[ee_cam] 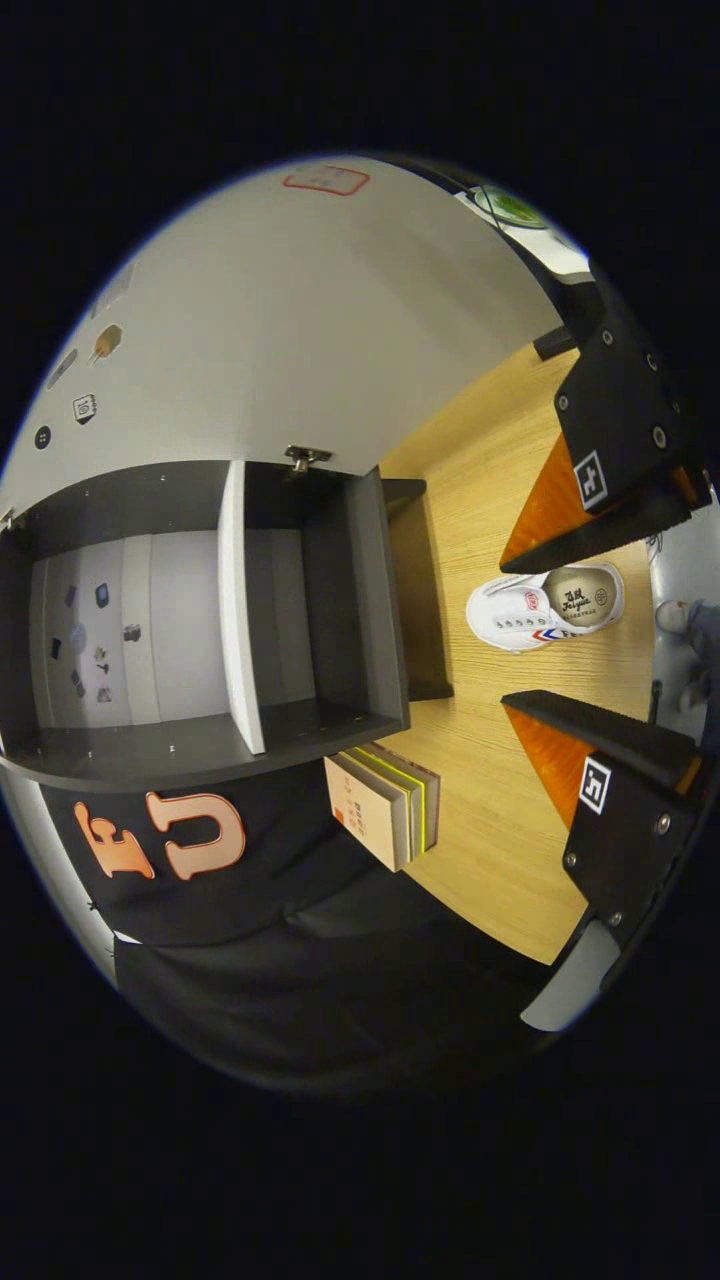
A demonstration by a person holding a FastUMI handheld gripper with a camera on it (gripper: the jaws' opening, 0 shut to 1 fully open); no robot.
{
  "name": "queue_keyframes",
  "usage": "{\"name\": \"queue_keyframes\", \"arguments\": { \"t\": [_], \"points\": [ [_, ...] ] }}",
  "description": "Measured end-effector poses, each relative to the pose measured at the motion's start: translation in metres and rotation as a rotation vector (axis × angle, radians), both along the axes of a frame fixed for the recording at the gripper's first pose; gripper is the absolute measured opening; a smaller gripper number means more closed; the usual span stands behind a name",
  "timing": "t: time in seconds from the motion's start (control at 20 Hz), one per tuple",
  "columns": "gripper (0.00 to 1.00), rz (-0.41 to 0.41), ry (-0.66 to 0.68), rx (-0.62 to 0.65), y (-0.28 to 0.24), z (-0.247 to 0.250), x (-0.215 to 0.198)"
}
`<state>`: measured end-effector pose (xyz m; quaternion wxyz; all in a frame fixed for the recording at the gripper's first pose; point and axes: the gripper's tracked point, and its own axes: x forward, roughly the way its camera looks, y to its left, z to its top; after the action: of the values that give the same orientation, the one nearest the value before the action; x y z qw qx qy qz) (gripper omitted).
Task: Open the shoe cabinet door, grab the shoes and put them into the shoe cabinet, then close the shoe cabinet door.
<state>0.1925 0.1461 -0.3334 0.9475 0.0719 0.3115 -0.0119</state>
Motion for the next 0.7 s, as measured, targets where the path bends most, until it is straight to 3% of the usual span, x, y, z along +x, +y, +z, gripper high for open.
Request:
{"name": "queue_keyframes", "arguments": {
  "t": [0.35, 0.7],
  "points": [
    [0.75, 0.03, 0.128, 0.015, 0.012, -0.086, 0.008],
    [0.73, 0.068, 0.202, 0.041, 0.023, -0.135, 0.02]
  ]
}}
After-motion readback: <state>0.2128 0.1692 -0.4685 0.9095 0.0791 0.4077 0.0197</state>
